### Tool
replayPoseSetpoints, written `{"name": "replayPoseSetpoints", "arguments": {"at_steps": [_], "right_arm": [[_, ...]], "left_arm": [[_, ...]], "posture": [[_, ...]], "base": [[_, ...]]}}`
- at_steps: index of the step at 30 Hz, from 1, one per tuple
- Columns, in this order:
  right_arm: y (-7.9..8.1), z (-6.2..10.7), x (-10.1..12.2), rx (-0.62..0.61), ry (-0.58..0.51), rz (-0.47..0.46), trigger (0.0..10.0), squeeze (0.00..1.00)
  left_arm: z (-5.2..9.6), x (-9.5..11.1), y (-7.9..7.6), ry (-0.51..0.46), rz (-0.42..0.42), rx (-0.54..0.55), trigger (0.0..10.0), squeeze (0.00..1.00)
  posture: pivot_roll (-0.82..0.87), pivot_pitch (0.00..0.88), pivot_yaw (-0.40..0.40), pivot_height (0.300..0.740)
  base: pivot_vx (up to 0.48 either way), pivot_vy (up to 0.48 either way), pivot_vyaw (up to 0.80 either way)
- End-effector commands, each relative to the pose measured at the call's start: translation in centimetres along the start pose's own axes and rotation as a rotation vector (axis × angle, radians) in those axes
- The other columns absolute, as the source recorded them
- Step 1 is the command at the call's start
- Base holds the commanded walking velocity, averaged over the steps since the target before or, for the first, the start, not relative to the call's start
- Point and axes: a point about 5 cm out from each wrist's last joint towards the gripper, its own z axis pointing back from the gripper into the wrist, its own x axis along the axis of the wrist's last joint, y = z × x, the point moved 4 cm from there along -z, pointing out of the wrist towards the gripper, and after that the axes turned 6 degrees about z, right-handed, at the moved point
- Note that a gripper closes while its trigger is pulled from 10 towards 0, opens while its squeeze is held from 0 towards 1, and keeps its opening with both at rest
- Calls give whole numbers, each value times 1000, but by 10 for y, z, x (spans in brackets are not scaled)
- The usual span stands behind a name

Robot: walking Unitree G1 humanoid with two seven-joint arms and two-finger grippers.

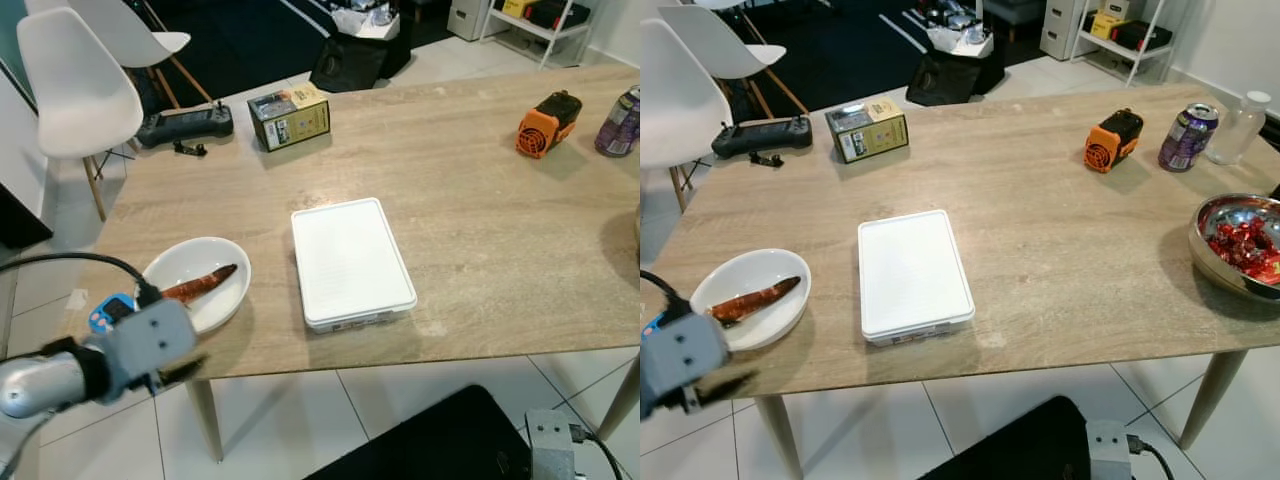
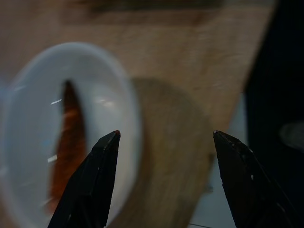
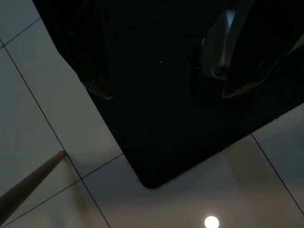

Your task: Restocking fridge

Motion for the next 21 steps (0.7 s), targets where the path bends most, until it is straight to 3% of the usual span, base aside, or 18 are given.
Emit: {"name": "replayPoseSetpoints", "arguments": {"at_steps": [1, 7, 15, 16, 17, 18, 19, 20, 21], "right_arm": [[3, 4, -11, 9, 26, 0, 10000, 35], [3, 4, -10, 9, 20, -2, 10000, 35], [0, 4, -10, 6, 22, 1, 10000, 39], [0, 4, -10, 6, 22, 2, 10000, 35], [0, 3, -9, 8, 21, 3, 10000, 35], [1, 3, -9, 10, 19, 4, 10000, 35], [1, 3, -8, 11, 19, 4, 10000, 35], [1, 2, -7, 12, 16, 5, 10000, 39], [2, 2, -6, 13, 14, 6, 10000, 35]], "left_arm": [[-7, -8, -3, 16, -24, 5, 10000, 0], [-12, -29, 14, 80, -109, 114, 10000, 0], [-12, -34, 14, 85, -83, 114, 10000, 0], [-14, -34, 14, 82, -85, 113, 7255, 0], [-17, -34, 12, 75, -81, 106, 6784, 0], [-19, -35, 11, 71, -82, 102, 5647, 0], [-21, -35, 11, 67, -85, 100, 5647, 0], [-23, -36, 11, 65, -83, 96, 3137, 0], [-25, -37, 11, 65, -88, 96, 2549, 0]], "posture": [[75, 205, 62, 717], [66, 214, 60, 717], [68, 215, 56, 717], [66, 216, 51, 717], [64, 215, 47, 717], [64, 215, 47, 717], [62, 214, 44, 717], [61, 214, 43, 717], [61, 214, 43, 717]], "base": [[0, 0, 0], [0, 0, 0], [0, 0, 0], [0, 0, 0], [0, 0, 0], [0, 0, 0], [0, 0, 0], [0, 0, 0], [0, 0, 0]]}}
